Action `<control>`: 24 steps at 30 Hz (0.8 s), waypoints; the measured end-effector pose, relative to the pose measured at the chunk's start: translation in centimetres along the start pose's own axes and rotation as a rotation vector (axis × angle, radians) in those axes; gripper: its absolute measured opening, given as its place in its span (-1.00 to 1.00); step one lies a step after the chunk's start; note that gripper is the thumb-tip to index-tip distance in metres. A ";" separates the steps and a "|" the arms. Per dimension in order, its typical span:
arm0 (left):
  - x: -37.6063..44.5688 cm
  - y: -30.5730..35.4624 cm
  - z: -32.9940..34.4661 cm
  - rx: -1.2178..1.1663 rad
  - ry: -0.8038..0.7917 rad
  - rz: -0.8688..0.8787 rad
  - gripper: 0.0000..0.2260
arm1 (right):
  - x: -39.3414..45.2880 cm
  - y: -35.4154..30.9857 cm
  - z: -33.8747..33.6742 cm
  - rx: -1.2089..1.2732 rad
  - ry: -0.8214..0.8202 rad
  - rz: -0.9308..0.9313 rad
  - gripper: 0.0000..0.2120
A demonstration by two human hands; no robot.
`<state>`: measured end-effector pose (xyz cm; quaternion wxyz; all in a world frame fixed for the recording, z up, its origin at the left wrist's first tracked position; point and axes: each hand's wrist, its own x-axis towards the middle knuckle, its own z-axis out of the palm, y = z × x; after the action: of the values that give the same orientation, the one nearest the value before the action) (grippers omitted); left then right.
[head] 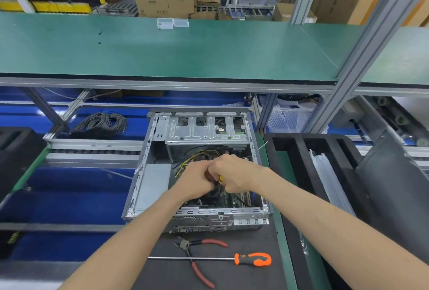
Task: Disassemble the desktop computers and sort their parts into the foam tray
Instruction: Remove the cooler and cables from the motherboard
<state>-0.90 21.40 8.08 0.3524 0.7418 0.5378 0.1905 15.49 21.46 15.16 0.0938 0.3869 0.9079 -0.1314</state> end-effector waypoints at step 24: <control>-1.0 0.9 0.3 -0.360 -0.045 -0.052 -0.74 | -0.8 -0.7 0.4 0.010 0.069 0.107 -0.80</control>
<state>-0.47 20.24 8.60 0.4961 0.6567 0.5061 0.2578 15.59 20.36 15.15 0.0676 0.4397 0.8879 -0.1172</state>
